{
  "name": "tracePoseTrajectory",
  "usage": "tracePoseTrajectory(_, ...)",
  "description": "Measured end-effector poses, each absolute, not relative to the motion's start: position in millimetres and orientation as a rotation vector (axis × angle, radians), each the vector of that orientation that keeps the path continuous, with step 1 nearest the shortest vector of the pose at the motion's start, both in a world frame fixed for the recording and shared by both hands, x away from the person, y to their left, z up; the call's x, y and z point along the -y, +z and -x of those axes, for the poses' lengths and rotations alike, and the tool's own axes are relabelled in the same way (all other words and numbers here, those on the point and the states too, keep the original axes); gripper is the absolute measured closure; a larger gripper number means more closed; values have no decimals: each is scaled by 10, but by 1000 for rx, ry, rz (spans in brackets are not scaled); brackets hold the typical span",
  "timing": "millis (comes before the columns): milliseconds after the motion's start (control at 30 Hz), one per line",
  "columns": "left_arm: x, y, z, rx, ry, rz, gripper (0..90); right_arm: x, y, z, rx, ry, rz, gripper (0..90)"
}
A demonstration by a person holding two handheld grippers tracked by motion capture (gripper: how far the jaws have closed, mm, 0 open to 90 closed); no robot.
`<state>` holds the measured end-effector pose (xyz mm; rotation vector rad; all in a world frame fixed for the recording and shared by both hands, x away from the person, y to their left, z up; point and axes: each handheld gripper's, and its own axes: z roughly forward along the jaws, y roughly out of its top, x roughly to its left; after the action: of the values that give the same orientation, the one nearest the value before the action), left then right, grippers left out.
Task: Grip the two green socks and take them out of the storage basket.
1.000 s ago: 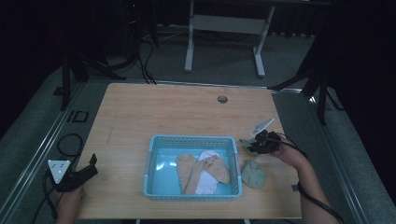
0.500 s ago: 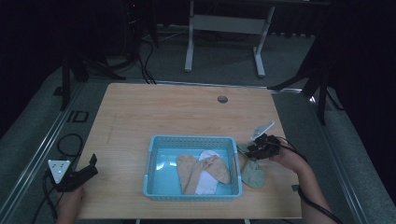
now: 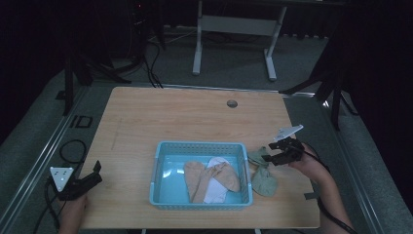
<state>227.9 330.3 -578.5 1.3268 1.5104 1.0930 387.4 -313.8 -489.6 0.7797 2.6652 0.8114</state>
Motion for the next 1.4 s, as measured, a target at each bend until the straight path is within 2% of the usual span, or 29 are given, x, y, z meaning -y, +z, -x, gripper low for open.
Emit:
tracePoseTrajectory(100, -3303, -5785, -2278, -1510, 1094, -1326, 4, 3221, -4891, -3851, -2612, 839, -835, 294)
tracePoseTrajectory(267, -3303, -5785, -2281, -1511, 1093, -1327, 4, 3397, -4883, -3822, -2501, 915, -938, 237)
tracePoseTrajectory(400, -3303, -5785, -2278, -1511, 1094, -1325, 4, 3537, -4896, -3766, -2440, 993, -990, 134)
tracePoseTrajectory(533, -3304, -5785, -2279, -1512, 1093, -1324, 4, 3676, -4942, -3688, -2343, 1098, -1067, 110)
tracePoseTrajectory(867, -3304, -5785, -2277, -1513, 1095, -1323, 4, 3911, -5151, -3596, -2090, 1070, -1305, 109)
tracePoseTrajectory(1400, -3304, -5785, -2274, -1511, 1096, -1323, 4, 3956, -5377, -3374, -1878, 999, -1410, 109)
